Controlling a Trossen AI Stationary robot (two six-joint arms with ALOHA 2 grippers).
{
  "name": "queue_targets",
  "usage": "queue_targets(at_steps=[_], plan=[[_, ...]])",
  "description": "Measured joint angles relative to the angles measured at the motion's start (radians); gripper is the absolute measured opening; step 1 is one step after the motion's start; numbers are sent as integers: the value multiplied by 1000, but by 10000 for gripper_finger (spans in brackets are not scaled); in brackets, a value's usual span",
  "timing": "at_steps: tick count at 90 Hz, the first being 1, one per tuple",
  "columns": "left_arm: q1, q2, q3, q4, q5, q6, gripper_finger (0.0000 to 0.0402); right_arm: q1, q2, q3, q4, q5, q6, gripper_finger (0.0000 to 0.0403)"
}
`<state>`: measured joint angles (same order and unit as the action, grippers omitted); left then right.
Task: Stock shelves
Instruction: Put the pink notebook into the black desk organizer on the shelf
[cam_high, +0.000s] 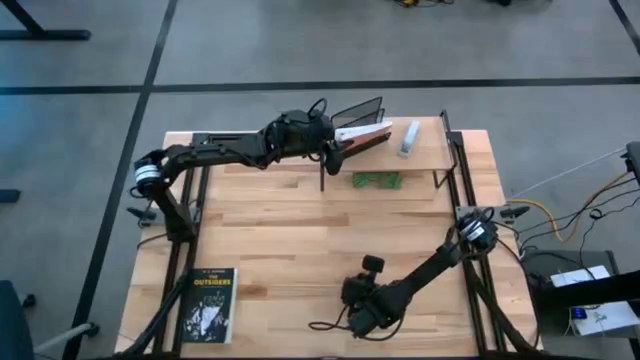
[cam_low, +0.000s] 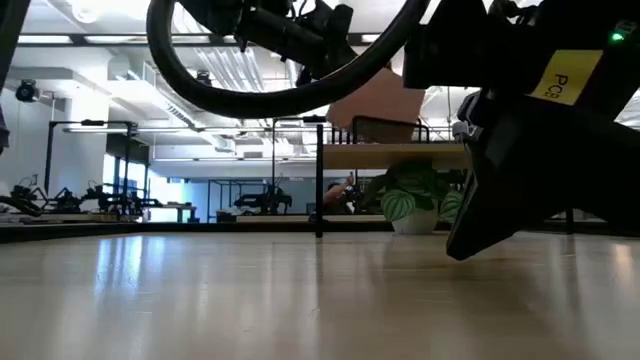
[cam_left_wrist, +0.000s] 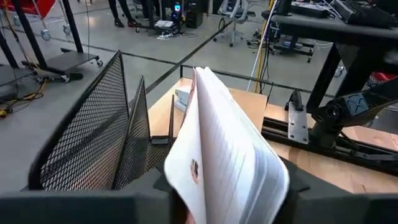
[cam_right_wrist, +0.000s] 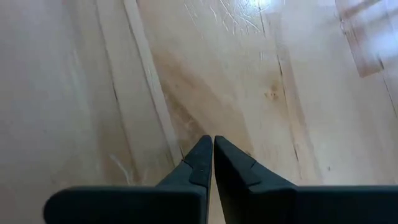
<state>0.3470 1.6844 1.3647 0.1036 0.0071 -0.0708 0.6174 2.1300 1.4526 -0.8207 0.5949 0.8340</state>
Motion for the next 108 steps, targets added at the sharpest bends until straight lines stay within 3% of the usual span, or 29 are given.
queue_targets(at_steps=[19,43,78,108], plan=[[0,0,0,-8,0,2,125,0,0,0,0,0,0,0],[-4,0,0,-7,-49,16,12,0,0,0,0,1,0,0],[-18,0,0,38,-55,34,6,0,0,0,0,2,0,0],[-28,6,0,89,-122,87,5,0,0,0,1,2,0,0]])
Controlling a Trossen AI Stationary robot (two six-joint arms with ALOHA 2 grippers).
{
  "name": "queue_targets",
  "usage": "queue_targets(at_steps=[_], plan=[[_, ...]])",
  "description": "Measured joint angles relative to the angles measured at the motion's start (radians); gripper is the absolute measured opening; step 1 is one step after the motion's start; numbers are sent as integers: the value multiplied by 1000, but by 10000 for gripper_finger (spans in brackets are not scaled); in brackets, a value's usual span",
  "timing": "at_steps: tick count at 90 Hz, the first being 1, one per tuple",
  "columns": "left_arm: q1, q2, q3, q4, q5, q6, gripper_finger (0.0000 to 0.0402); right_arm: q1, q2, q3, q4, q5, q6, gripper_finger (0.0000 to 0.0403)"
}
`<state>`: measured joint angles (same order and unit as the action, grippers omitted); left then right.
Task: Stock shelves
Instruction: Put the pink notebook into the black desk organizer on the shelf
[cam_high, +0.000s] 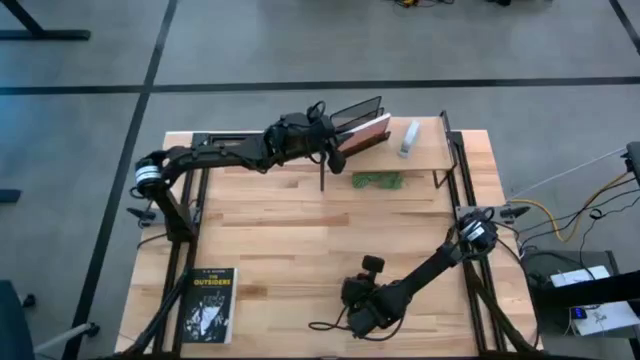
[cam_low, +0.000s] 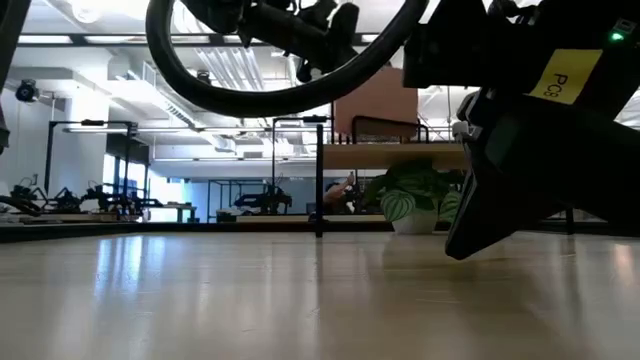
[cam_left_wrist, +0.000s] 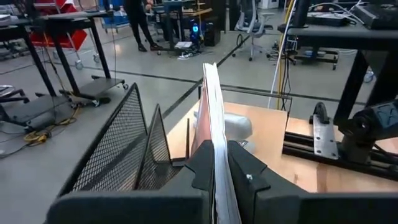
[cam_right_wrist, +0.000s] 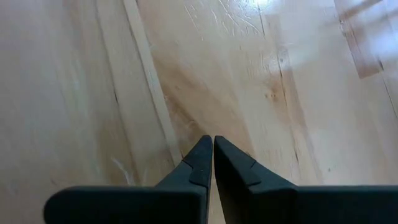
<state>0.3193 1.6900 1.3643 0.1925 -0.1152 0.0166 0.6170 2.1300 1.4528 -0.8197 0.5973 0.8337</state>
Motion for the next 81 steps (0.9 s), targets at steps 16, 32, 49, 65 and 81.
queue_targets(at_steps=[16,32,49,65,81], plan=[[0,8,0,22,0,0,4,0,0,0,2,0,0,0],[-5,28,0,44,0,-2,4,0,0,0,4,0,-6,0],[-4,55,0,94,0,-3,4,0,0,0,8,-1,-8,0],[-5,68,0,113,1,-3,5,0,0,0,10,-1,-8,0],[-5,68,0,104,1,-3,6,0,0,0,15,-1,-16,0]])
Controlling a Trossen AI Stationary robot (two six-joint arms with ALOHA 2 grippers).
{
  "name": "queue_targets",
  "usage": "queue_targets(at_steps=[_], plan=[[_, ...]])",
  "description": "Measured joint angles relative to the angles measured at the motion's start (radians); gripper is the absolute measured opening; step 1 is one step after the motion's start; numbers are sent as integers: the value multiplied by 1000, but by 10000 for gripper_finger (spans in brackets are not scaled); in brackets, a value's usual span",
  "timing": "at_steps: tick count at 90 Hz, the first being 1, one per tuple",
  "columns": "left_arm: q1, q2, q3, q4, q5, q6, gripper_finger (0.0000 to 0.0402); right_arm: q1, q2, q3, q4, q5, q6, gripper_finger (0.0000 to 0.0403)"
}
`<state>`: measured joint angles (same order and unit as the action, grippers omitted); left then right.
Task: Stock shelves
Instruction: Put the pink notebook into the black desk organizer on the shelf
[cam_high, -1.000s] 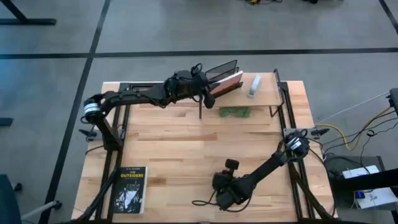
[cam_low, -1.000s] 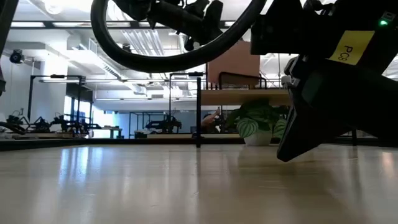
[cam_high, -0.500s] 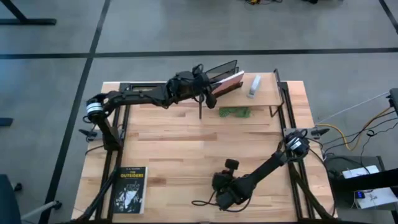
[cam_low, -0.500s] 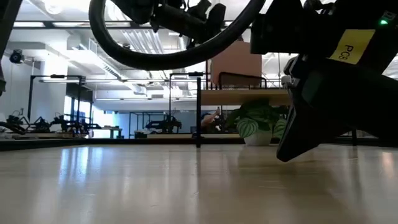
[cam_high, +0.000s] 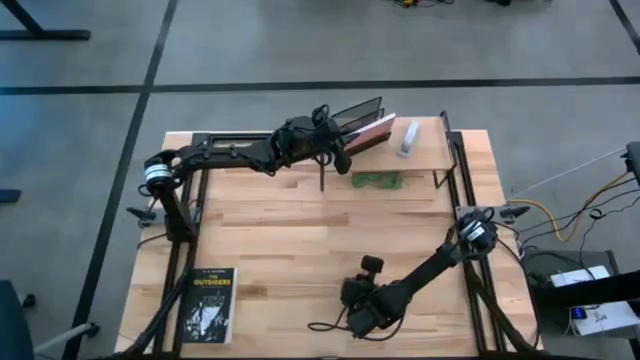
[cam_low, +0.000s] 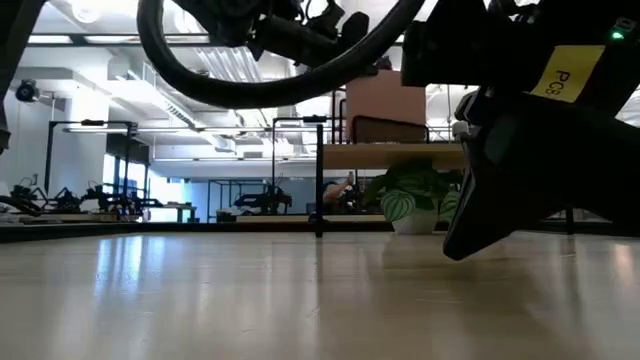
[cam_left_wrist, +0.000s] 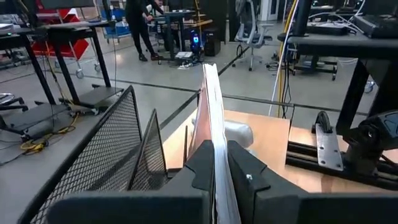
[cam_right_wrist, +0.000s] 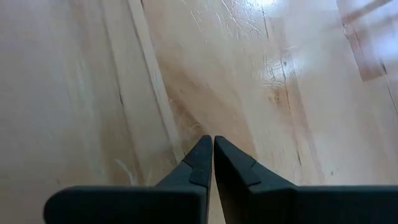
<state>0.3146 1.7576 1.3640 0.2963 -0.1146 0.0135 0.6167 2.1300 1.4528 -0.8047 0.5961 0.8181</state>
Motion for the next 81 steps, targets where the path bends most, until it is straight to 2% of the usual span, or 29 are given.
queue_targets(at_steps=[37,81], plan=[[-2,30,0,16,1,-7,38,0,0,0,5,0,-4,0],[-2,32,0,43,1,-4,17,0,0,0,7,0,-7,0]])
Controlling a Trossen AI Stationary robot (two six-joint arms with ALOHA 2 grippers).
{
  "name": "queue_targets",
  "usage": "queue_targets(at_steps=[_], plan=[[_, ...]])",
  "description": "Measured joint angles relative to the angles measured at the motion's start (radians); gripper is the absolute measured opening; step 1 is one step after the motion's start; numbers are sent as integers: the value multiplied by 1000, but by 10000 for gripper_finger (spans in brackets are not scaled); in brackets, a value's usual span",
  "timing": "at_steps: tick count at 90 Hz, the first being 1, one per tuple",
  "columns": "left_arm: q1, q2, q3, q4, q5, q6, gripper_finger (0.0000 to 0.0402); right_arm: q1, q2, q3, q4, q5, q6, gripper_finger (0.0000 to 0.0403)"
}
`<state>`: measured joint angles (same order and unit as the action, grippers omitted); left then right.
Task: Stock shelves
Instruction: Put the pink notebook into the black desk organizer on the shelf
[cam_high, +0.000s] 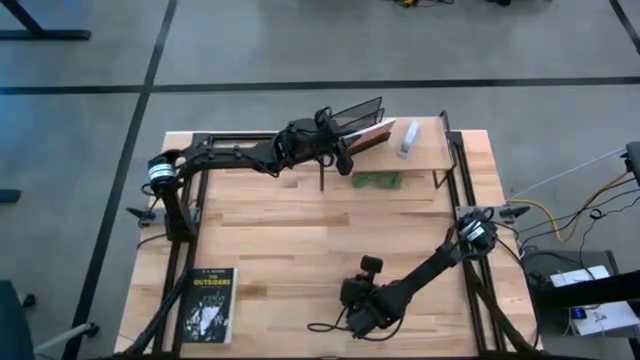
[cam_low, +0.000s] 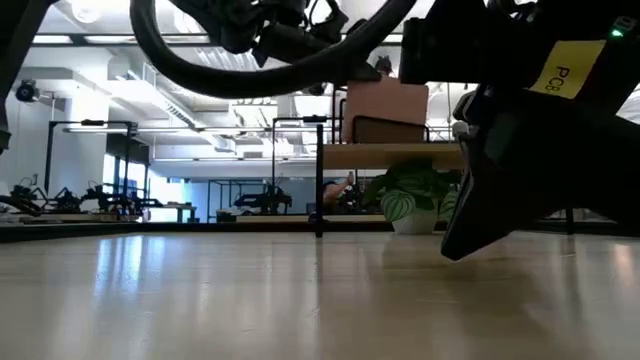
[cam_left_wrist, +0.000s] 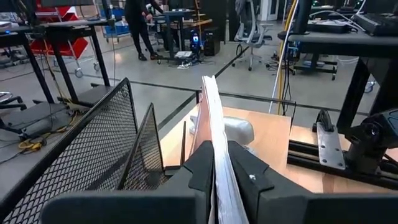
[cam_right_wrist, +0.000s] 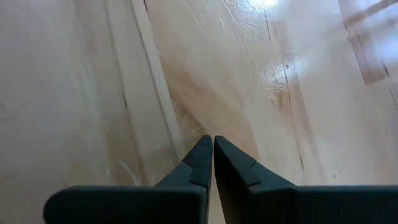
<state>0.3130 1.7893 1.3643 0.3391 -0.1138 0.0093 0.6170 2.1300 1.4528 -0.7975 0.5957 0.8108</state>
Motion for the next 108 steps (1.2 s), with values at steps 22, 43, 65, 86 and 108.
queue_targets(at_steps=[22,43,65,86,108], plan=[[0,1,0,2,0,-4,17,0,0,0,0,0,0,0],[-1,47,2,62,4,-10,20,0,0,0,3,0,-1,0],[-2,57,3,84,7,2,20,0,0,0,3,0,-4,0],[-1,38,0,75,0,3,21,0,0,0,2,0,-3,0],[-2,39,0,60,0,1,39,0,0,0,3,1,0,0]])
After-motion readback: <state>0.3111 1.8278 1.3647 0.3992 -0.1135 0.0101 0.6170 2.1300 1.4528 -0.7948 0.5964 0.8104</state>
